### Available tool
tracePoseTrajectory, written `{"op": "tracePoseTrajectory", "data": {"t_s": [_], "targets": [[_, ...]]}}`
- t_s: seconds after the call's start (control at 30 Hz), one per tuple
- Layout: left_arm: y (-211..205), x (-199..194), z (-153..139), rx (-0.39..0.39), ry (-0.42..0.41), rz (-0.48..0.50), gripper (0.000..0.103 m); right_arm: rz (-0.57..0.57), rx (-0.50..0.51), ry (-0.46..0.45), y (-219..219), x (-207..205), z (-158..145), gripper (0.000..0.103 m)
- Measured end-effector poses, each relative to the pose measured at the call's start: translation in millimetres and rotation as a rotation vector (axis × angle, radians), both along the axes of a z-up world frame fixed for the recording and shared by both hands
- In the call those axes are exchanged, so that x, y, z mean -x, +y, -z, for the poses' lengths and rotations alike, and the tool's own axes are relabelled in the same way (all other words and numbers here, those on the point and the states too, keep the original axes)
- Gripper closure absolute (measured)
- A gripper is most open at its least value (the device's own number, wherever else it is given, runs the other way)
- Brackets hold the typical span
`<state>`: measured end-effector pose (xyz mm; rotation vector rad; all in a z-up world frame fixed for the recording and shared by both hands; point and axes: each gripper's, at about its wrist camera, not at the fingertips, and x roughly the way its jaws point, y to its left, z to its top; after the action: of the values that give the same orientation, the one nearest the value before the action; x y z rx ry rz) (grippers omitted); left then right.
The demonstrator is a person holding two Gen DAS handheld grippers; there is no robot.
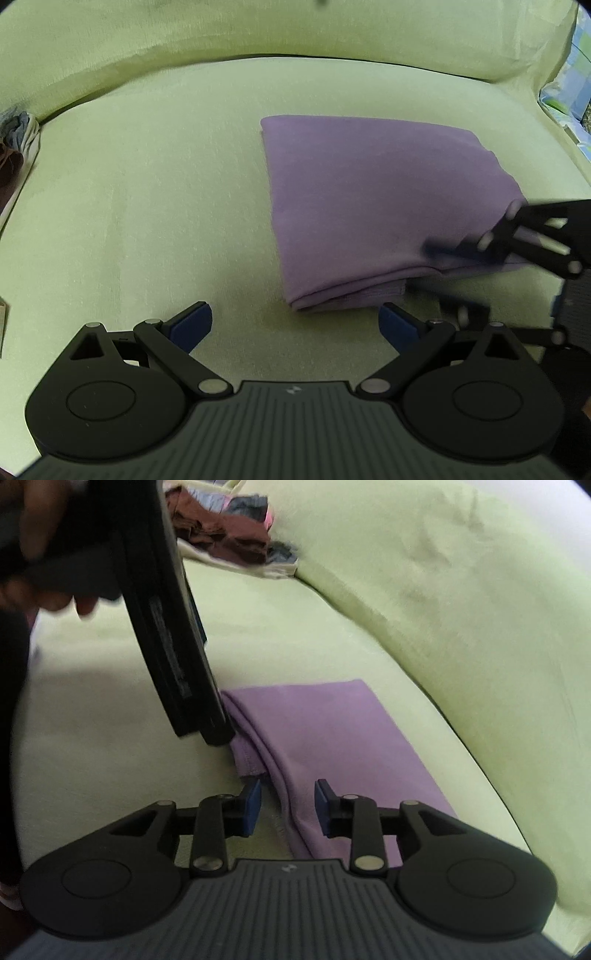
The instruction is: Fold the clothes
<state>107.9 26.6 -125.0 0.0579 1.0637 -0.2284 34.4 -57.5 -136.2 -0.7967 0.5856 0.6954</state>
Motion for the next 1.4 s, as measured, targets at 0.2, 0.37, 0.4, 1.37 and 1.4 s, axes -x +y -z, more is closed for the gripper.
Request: {"op": "tracePoseTrajectory", "data": {"t_s": [0.2,0.37,0.4,1.37,1.4], "targets": [[-1.3,3.4,-9.4,0.004,-0.011,-0.012,0.004,-0.020,-0.053,0.035,-8.5,1.5,-16.1,0.101],[-2.4,4.2,-19.2,0.000,-0.028,-0.013,0.004,-0.028,-0.003,0.041,-9.2,14.0,3.4,0.100],[-2.5,5.1,-22.1,0.003,-0.033,-0.013,0.004,-0.019,-0.006,0.042,-8.3,13.3,1.8,0.098],[-69.3,-96.4,-10.4,0.122,-0.086,0.078,0.003,0.772,-0.737,0.313,-151.5,-104.0,-27.2,0.103],[-73.0,-99.7,-2.8,0.113,-0.081,0.086,0.003,0.782,-0.740,0.323,-157.7,-104.7,-23.4,0.103]]}}
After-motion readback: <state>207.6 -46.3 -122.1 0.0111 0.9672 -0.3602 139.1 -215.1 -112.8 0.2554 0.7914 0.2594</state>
